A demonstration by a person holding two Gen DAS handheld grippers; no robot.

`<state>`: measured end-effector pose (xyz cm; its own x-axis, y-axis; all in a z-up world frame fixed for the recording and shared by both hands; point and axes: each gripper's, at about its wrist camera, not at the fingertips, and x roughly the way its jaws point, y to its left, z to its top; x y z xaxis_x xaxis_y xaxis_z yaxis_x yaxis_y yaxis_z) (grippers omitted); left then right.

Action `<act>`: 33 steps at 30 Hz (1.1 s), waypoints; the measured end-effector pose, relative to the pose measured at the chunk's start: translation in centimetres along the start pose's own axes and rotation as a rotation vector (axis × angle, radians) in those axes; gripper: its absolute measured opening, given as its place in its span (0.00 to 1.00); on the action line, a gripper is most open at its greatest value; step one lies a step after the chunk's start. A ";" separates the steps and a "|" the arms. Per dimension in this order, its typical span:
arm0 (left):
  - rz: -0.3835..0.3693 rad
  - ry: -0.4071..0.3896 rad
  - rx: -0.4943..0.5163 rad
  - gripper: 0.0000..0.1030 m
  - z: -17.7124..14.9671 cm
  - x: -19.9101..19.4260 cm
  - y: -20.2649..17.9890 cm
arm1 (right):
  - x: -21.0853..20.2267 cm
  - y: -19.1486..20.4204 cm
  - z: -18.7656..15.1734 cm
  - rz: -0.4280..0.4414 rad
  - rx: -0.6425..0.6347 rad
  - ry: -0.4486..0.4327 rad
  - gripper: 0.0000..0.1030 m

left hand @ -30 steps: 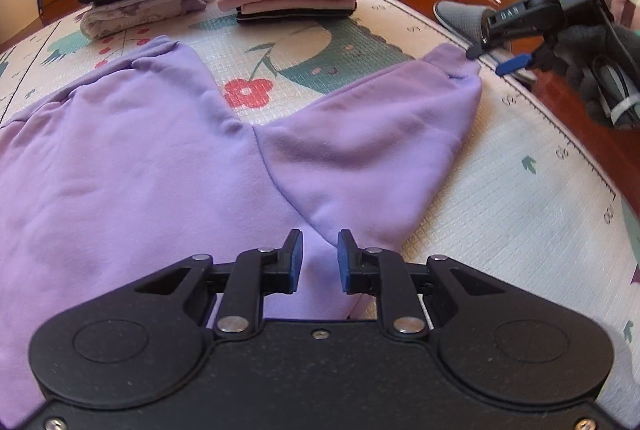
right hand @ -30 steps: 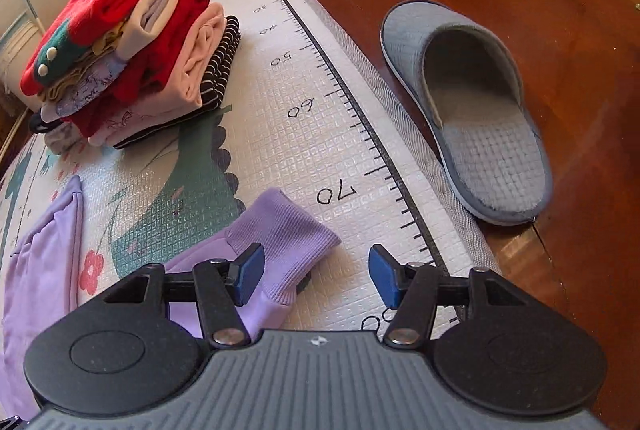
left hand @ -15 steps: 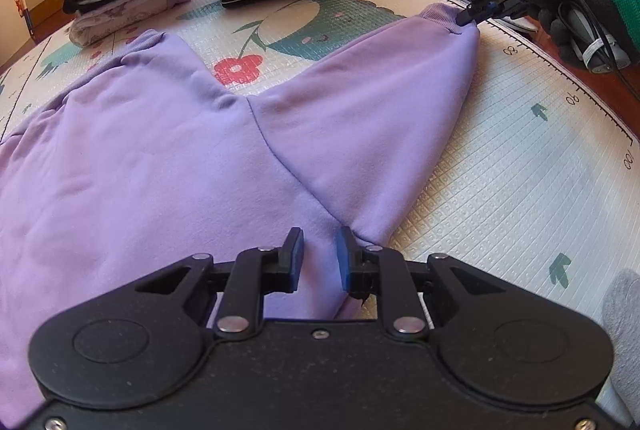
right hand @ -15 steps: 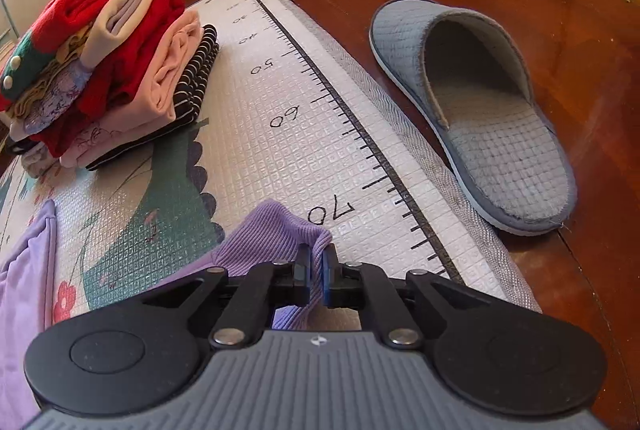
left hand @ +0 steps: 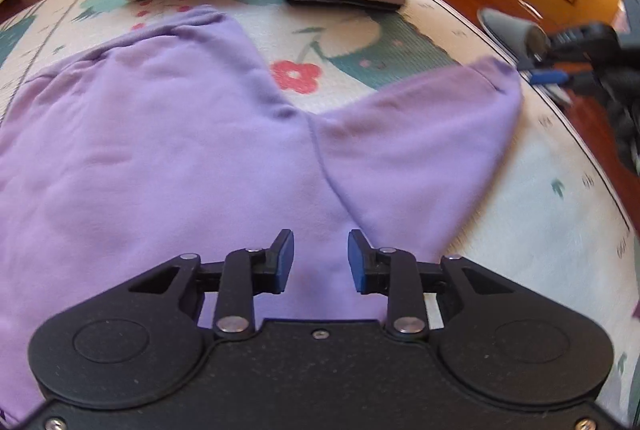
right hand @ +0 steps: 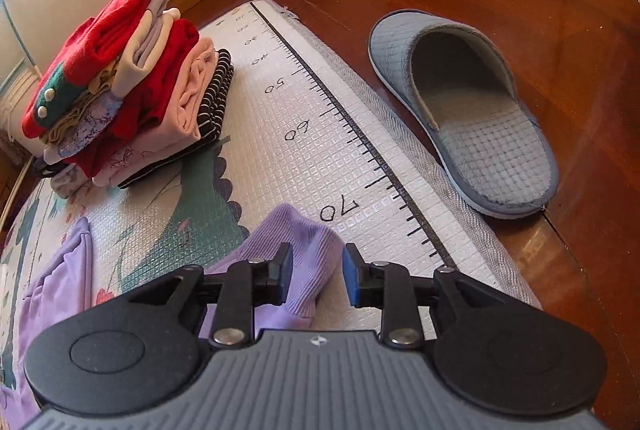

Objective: Fold clothes
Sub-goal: 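Grasp the ribbed sleeve cuff with the right gripper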

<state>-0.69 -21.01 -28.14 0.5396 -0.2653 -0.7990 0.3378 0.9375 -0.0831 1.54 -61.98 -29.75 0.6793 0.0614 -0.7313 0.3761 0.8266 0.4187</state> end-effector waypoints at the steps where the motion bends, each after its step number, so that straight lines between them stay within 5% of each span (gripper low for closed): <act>1: 0.055 -0.014 -0.031 0.27 0.5 -0.2 1.3 | -0.2 0.7 -0.4 0.014 -0.018 -0.002 0.30; 4: 0.237 -0.020 -0.102 0.27 0.8 -0.6 5.9 | -0.3 3.1 -1.8 0.055 -0.087 0.012 0.30; 9: 0.323 0.014 -0.187 0.27 -0.4 -1.1 9.8 | -0.1 6.6 -3.9 0.090 -0.212 0.046 0.30; 14: 0.217 -0.042 -0.011 0.27 0.5 -0.8 4.1 | -0.2 4.5 -3.4 0.060 -0.083 0.034 0.30; 18: 0.087 -0.065 0.078 0.45 1.8 -0.1 -1.4 | -0.3 2.1 -2.6 0.034 0.010 0.018 0.35; 25: -0.088 -0.064 0.251 0.47 3.2 1.5 -9.2 | 0.9 -0.9 -1.1 0.008 0.144 0.003 0.47; 33: -0.182 -0.050 0.346 0.48 3.1 3.2 -13.6 | 2.8 -2.2 -0.1 0.084 0.174 0.051 0.43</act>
<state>-1.11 -35.33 -27.72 0.4815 -0.4386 -0.7588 0.6665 0.7454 -0.0079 2.60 -63.62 -32.79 0.6818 0.1576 -0.7143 0.4256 0.7088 0.5626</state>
